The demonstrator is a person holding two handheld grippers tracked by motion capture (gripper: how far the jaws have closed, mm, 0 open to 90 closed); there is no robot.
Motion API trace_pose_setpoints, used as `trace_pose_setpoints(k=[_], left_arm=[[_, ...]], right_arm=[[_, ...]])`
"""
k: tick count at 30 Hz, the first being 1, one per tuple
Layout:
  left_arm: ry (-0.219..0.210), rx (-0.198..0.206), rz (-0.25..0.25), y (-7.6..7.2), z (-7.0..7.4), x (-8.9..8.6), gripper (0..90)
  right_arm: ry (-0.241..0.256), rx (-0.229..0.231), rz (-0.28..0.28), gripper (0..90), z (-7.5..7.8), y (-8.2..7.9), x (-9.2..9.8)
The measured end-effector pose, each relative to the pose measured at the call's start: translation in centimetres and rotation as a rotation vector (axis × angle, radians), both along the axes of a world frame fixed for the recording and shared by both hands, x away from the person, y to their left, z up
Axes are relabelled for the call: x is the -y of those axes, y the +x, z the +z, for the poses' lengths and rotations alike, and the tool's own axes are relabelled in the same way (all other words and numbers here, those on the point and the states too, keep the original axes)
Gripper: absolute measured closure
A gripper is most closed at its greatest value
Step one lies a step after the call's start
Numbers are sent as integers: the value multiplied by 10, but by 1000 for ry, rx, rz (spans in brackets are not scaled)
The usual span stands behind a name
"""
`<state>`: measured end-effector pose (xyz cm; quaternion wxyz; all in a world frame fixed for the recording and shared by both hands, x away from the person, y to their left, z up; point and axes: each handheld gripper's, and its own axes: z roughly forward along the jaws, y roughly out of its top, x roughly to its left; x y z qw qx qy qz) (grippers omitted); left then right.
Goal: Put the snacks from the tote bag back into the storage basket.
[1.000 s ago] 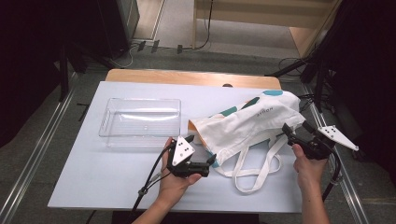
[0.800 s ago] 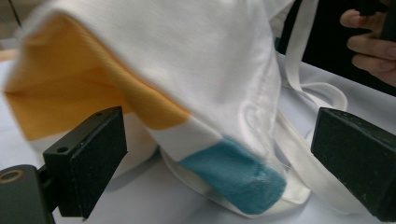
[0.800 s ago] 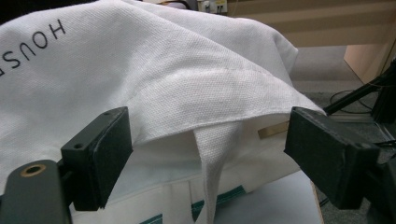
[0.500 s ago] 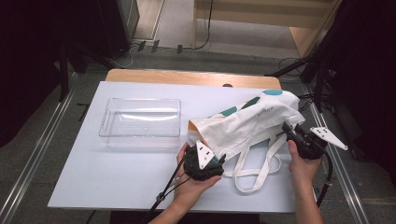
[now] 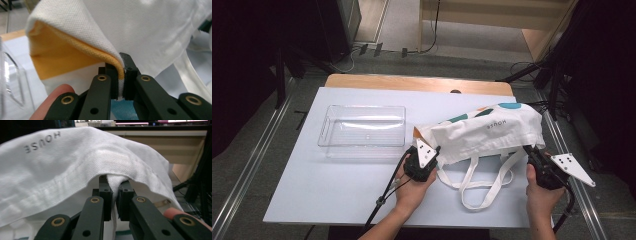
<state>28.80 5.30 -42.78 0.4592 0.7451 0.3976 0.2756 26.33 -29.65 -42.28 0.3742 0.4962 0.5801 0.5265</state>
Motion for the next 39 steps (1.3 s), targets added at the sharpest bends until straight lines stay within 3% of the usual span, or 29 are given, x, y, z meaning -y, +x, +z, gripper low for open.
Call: trace_pose_setpoints(k=[1,2,3,4,5,6,7,9,10,12,13,14,15,18,19,21,23,24,26,27,29,32,34,35,36,39], left_arm=[[-7,2,7,2,3,-3,875],[-40,-13,22,7,8,-10,877],[-40,-13,22,7,8,-10,877],[-54,-20,28,9,9,-14,877],[-58,-27,42,14,11,-18,877],[-58,-27,42,14,11,-18,877],[-57,-31,50,15,11,-19,877],[-59,-42,59,18,10,-20,877],[-51,-47,57,19,8,-21,877],[-45,-50,59,19,7,-21,877],[-47,-53,60,19,6,-22,876],[-47,-53,60,19,6,-22,877],[-44,-58,58,19,5,-22,876],[-28,-56,54,19,3,-22,876],[-22,-56,53,18,3,-22,876],[-28,-61,51,18,2,-23,876],[-23,-63,47,18,0,-23,876],[-19,-67,46,17,-2,-24,876],[-19,-68,43,17,-3,-24,876],[-17,-71,38,17,-4,-25,876],[-22,-75,27,16,-6,-26,875],[-33,-88,10,15,-11,-28,875],[-56,-96,5,14,-15,-30,874],[-56,-96,5,14,-15,-30,875],[-57,-98,-3,13,-16,-31,875],[-57,-91,-6,12,-14,-29,875]], right_arm=[[-6,5,7,856,2,-4,-2],[-40,10,24,821,3,-11,-6],[-40,10,24,821,3,-11,-6],[-55,9,38,741,3,-12,-6],[-69,7,18,600,0,-16,-3],[-69,7,18,600,0,-16,-3],[-62,4,-4,554,-3,-17,1],[5,-7,-45,508,-7,-22,14],[57,0,-93,489,-8,-27,28],[86,-5,-122,488,-9,-28,35],[150,-27,-149,477,-8,-25,48],[150,-27,-149,477,-8,-25,48],[189,-47,-163,430,-8,-14,57],[209,-65,-159,369,-8,-2,62],[216,-83,-151,316,-8,6,61],[178,-134,-174,175,-10,24,54],[188,-138,-141,180,-13,35,49],[249,-146,-77,182,-18,47,51],[327,-175,-23,203,-25,57,54],[327,-175,-23,203,-25,57,54],[345,-209,28,284,-32,62,54],[314,-274,103,305,-37,64,49],[307,-286,130,402,-39,63,48],[307,-286,130,402,-39,63,48],[294,-290,143,550,-40,63,48],[235,-261,167,808,-42,59,39]])
